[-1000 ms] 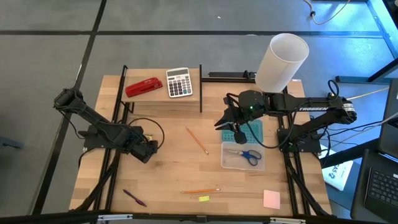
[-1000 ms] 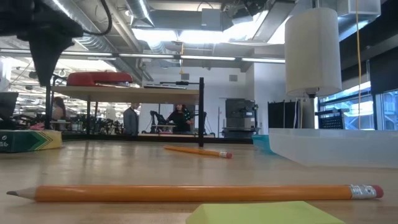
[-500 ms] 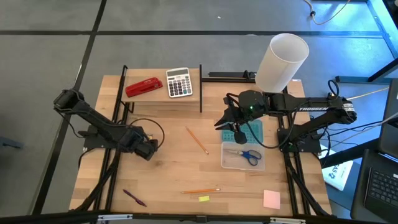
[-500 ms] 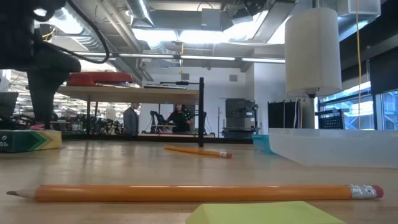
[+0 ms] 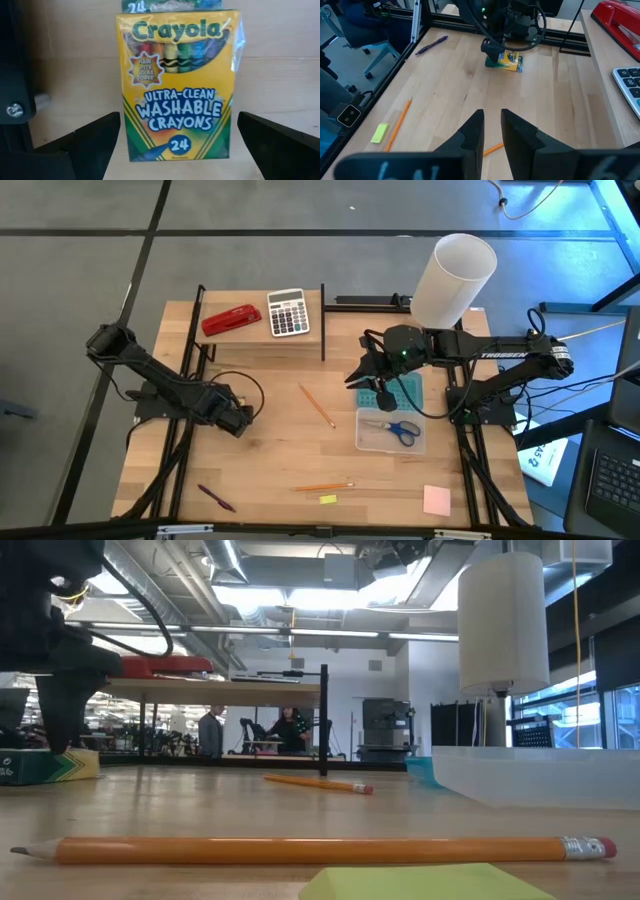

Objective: Pack school essentials
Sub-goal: Put the yellow crayon box into the blue supply box

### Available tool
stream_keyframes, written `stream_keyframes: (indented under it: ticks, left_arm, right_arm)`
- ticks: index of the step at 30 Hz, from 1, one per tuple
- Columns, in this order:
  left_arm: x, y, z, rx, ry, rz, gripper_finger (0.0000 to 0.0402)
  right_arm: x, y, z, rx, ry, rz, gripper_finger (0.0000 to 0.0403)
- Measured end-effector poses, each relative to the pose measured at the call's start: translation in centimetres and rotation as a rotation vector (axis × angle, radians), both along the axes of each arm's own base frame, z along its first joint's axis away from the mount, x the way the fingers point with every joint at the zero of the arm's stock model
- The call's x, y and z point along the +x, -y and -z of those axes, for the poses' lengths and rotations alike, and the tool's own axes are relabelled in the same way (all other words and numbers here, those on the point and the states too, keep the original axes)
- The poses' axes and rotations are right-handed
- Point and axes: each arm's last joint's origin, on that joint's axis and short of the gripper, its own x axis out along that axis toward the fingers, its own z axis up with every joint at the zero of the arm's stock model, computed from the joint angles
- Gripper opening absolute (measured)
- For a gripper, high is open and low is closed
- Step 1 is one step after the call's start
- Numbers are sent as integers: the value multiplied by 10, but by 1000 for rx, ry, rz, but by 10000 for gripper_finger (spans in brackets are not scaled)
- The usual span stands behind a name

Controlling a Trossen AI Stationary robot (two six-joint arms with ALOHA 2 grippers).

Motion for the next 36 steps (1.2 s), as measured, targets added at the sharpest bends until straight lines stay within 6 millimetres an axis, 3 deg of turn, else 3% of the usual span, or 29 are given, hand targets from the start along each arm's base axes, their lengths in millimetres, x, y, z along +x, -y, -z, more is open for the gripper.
stream_keyframes:
  ticks: [36]
  left_arm:
    - [-6,-6,22,27,37,31,397]
  right_arm:
    - [0,0,0,0,0,-1,68]
